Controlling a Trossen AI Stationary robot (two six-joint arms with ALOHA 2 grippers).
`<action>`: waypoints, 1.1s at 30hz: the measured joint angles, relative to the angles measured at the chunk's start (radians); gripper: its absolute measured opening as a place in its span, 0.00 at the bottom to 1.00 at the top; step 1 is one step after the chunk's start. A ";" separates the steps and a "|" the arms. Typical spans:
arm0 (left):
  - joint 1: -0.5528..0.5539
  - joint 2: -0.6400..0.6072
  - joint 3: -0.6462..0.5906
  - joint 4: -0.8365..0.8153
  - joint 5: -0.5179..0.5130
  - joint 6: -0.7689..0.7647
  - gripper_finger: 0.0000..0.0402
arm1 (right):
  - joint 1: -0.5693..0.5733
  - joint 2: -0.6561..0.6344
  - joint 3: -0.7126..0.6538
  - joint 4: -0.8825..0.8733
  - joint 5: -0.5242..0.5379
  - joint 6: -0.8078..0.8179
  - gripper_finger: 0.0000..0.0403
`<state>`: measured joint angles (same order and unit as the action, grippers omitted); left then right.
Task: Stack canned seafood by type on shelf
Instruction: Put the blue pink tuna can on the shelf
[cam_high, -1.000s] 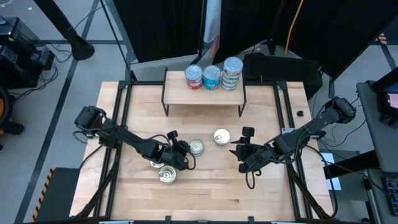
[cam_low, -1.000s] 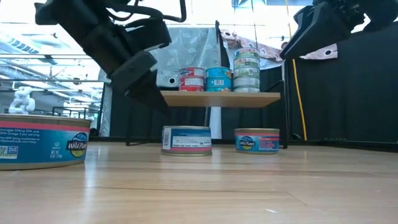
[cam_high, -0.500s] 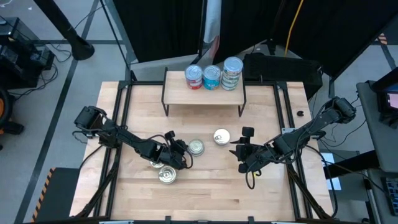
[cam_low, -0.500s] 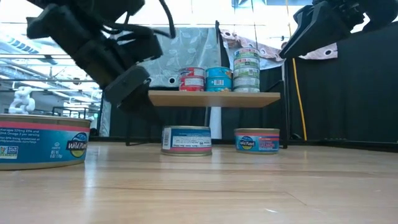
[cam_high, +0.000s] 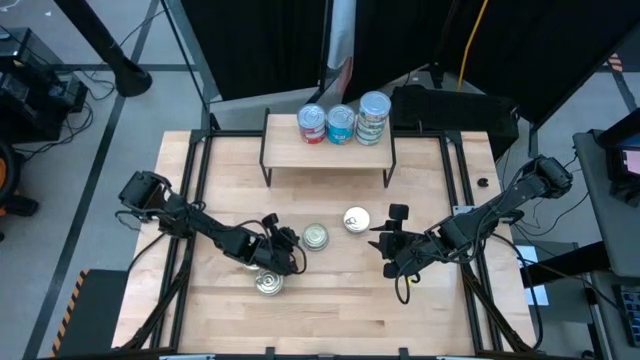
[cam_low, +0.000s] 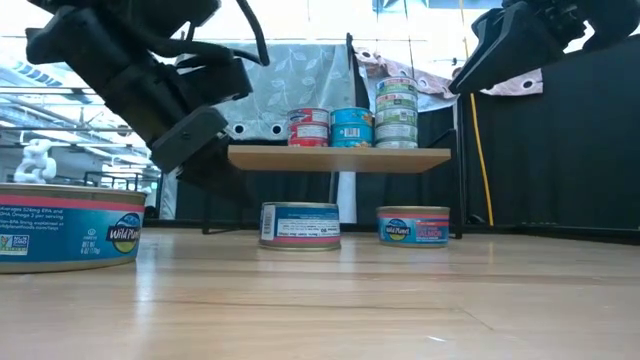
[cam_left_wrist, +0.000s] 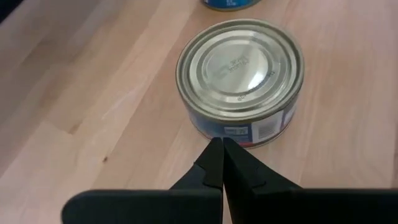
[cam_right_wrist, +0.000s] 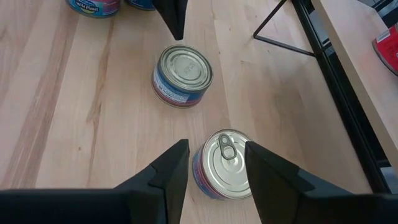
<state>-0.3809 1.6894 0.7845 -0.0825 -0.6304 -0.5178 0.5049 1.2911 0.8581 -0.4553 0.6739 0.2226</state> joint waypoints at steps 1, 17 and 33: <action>0.000 0.000 0.000 0.010 -0.001 0.005 0.00 | 0.000 0.000 0.000 0.000 0.000 0.000 0.37; 0.026 -0.001 0.001 0.092 0.045 0.079 0.00 | 0.000 0.000 0.000 0.000 0.000 0.000 0.37; 0.081 0.020 0.006 0.100 0.125 0.081 0.00 | 0.000 0.000 0.000 -0.001 0.000 -0.004 0.37</action>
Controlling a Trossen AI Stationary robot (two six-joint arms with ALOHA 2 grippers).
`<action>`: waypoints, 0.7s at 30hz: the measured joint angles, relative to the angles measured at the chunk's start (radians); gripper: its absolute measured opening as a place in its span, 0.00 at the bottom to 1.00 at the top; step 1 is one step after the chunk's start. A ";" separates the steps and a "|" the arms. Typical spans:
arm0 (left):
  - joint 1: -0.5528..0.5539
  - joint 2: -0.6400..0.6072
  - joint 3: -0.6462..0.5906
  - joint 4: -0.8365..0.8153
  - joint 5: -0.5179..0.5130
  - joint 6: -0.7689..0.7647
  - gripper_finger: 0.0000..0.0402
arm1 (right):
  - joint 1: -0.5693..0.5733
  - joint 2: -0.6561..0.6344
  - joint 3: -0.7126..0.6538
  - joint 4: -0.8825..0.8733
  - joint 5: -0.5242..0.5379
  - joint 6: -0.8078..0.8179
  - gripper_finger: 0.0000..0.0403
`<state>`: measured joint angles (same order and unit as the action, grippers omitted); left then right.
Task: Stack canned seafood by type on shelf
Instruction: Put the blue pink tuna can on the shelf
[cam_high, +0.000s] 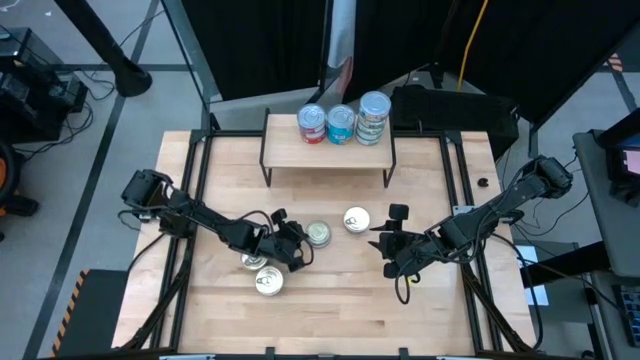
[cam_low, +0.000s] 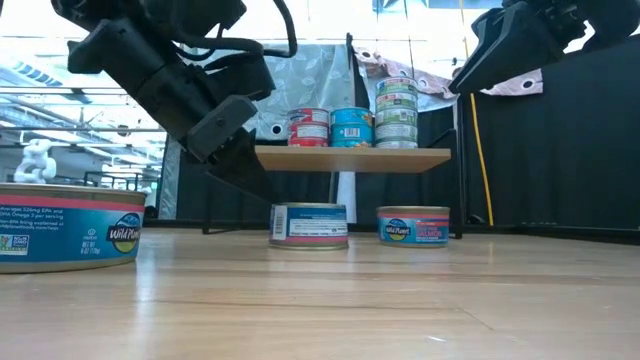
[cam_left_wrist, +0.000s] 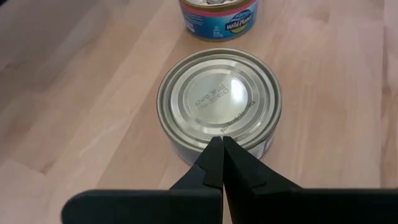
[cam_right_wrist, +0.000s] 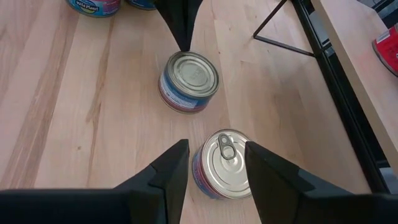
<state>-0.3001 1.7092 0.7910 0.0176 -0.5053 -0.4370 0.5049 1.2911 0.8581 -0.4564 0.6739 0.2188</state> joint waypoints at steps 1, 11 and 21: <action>0.000 0.000 0.000 -0.004 0.000 0.000 0.00 | 0.000 0.000 0.000 -0.001 0.000 0.000 0.37; 0.000 0.001 0.000 -0.094 0.010 -0.055 0.00 | 0.000 0.000 0.000 -0.005 0.000 0.000 0.37; -0.003 0.008 -0.008 -0.203 0.082 -0.108 0.00 | 0.000 0.000 0.000 -0.006 -0.020 0.000 0.37</action>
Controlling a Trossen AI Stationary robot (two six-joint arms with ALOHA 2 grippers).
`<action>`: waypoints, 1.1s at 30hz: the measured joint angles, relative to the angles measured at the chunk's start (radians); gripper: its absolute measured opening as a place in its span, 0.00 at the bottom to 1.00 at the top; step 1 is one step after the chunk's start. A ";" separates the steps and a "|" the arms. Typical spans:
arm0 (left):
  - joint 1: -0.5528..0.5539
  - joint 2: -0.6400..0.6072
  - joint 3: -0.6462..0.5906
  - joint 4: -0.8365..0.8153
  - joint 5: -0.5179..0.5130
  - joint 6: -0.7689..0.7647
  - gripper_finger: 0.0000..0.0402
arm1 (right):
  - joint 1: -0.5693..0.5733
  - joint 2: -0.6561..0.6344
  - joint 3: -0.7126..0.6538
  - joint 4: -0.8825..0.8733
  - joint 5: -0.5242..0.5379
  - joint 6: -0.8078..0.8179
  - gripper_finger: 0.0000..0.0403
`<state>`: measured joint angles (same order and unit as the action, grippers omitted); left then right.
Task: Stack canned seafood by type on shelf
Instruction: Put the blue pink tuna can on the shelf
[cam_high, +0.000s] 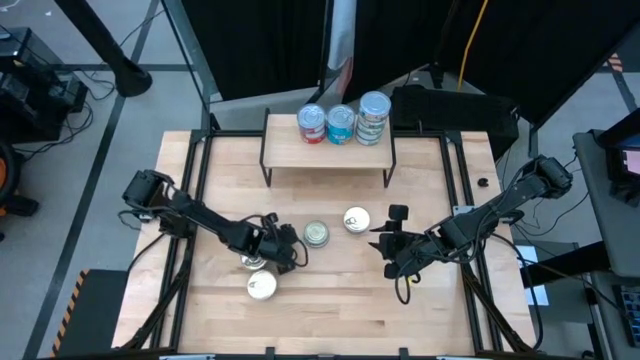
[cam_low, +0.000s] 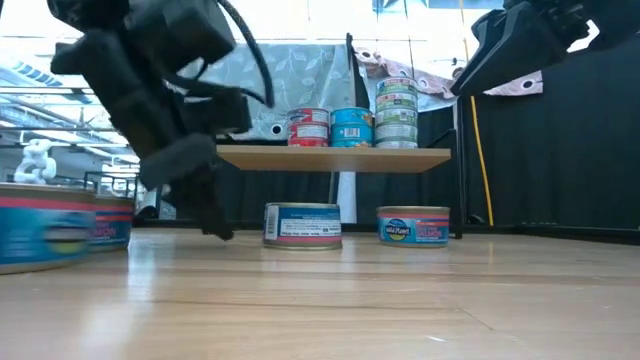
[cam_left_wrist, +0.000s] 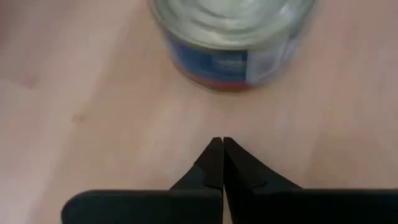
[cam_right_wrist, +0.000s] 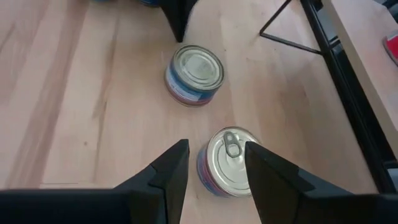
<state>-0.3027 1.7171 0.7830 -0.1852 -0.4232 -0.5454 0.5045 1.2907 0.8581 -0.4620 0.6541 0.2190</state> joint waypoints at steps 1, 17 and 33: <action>0.001 -0.002 0.000 -0.012 -0.009 -0.015 0.00 | 0.000 0.000 0.000 0.000 -0.005 0.000 0.37; -0.053 -0.015 0.107 0.046 -0.154 0.119 0.00 | -0.104 0.021 -0.161 0.407 -0.167 -0.100 0.37; -0.031 -0.001 0.069 0.076 -0.146 0.142 0.00 | -0.323 0.367 -0.195 0.921 -0.350 -0.047 0.02</action>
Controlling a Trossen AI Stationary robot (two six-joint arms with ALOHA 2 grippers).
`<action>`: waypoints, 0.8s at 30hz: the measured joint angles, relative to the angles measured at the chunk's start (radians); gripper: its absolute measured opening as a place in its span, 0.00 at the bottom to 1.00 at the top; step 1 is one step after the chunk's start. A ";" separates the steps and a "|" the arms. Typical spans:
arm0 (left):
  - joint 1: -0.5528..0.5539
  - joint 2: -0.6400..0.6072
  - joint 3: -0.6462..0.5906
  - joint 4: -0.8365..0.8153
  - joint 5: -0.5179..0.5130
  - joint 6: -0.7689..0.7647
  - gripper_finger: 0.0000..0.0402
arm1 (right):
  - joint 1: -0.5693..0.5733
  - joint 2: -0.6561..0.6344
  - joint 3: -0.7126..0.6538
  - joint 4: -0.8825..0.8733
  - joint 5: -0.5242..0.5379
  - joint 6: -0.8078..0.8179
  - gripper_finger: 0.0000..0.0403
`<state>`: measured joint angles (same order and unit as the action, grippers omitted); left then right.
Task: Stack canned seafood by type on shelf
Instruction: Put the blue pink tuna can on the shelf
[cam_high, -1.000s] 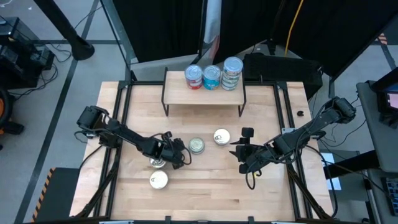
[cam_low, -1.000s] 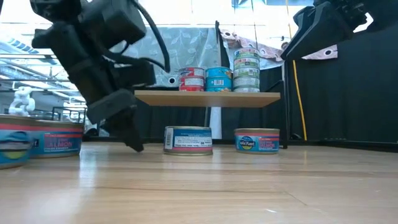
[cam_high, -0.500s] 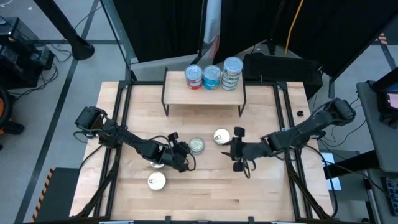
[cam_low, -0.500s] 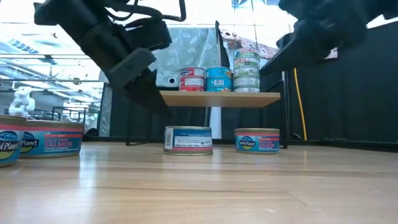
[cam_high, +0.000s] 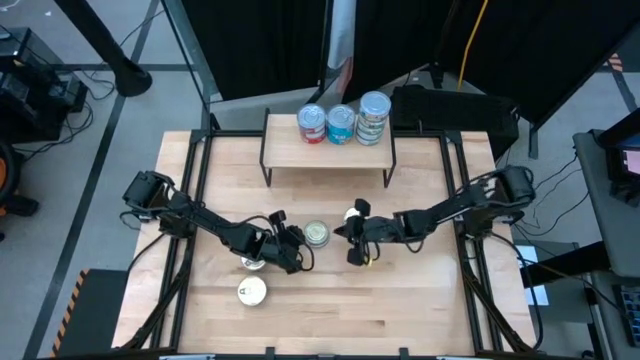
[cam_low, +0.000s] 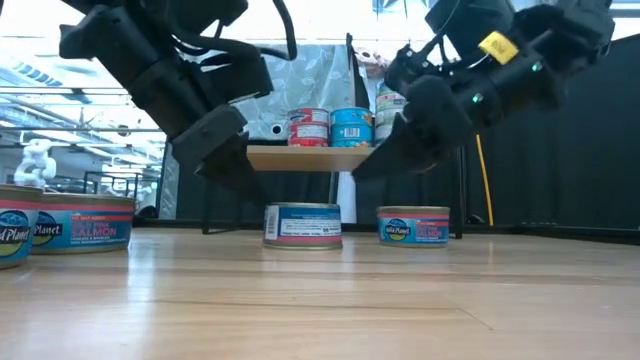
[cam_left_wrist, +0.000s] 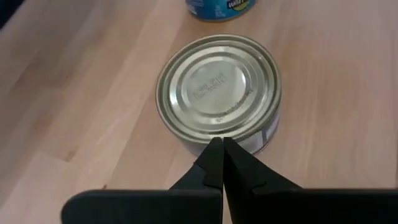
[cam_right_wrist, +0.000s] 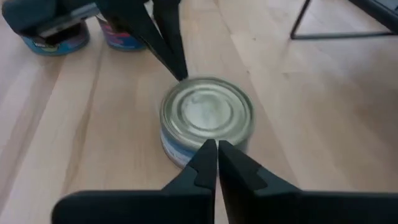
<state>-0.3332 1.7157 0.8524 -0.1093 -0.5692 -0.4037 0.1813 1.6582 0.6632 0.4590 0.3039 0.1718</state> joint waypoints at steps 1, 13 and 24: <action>0.000 0.000 0.000 0.000 0.002 0.000 0.00 | 0.000 0.019 0.000 0.032 0.000 -0.009 0.02; 0.000 0.000 0.000 -0.004 0.020 0.000 0.00 | -0.028 0.186 0.097 0.100 -0.024 -0.039 0.00; 0.000 0.000 0.000 -0.005 0.025 0.000 0.00 | -0.029 0.192 0.130 -0.003 -0.015 -0.035 0.00</action>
<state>-0.3332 1.7157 0.8524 -0.1143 -0.5446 -0.4042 0.1524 1.8503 0.7937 0.4556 0.2885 0.1367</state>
